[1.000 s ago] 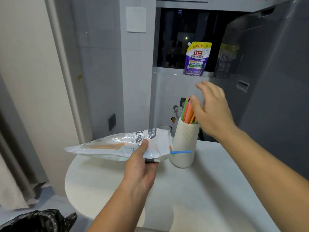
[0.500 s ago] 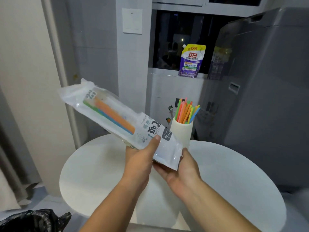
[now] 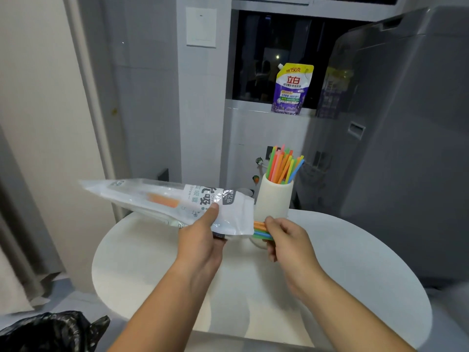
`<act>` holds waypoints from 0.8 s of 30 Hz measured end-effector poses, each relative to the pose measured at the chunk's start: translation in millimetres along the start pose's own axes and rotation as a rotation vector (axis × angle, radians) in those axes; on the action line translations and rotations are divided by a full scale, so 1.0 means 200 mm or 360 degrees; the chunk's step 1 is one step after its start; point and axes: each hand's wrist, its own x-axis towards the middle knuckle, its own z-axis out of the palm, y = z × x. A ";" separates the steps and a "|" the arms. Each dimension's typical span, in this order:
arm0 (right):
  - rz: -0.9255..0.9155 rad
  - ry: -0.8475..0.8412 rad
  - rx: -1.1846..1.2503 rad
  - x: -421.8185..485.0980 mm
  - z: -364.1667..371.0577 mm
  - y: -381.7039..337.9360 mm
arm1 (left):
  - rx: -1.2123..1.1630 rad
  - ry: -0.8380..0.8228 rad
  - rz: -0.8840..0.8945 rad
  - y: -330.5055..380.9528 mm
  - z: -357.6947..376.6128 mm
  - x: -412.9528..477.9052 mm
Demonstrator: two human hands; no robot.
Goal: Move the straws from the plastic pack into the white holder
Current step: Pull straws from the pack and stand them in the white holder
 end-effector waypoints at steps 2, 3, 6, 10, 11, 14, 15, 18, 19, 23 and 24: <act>-0.0105 -0.0005 -0.0073 0.00 -0.02 -0.01 | -0.0048 0.0024 -0.0053 0.00 0.00 0.00; -0.0127 -0.0008 -0.0094 0.01 -0.03 -0.01 | -0.0057 0.0032 -0.0070 0.00 0.00 0.00; -0.0135 -0.0025 -0.0169 0.03 -0.07 -0.02 | -0.0073 0.0043 -0.0092 -0.01 0.01 0.00; -0.0167 -0.0036 -0.0189 0.06 -0.12 -0.05 | -0.0096 0.0044 -0.0135 -0.01 0.01 0.00; -0.0198 -0.0006 -0.0208 0.07 -0.14 -0.05 | -0.0108 0.0048 -0.0151 -0.01 0.01 0.00; -0.0282 0.0098 -0.0331 0.09 -0.19 -0.07 | -0.0137 0.0045 -0.0198 0.00 0.00 0.00; -0.0269 0.0117 -0.0305 0.10 -0.21 -0.07 | -0.0143 0.0044 -0.0209 -0.01 0.00 0.00; -0.0136 0.0092 -0.0025 0.10 -0.22 -0.06 | -0.0160 0.0051 -0.0227 -0.01 0.01 0.00; -0.0094 0.0060 0.0076 0.10 -0.22 -0.06 | -0.0165 0.0054 -0.0238 -0.01 0.01 -0.01; -0.0093 -0.0063 0.0093 0.09 -0.20 -0.05 | -0.0172 0.0057 -0.0282 -0.01 0.02 -0.01; -0.0108 -0.0068 0.0051 0.08 -0.20 -0.05 | -0.0165 0.0062 -0.0284 -0.01 0.02 -0.01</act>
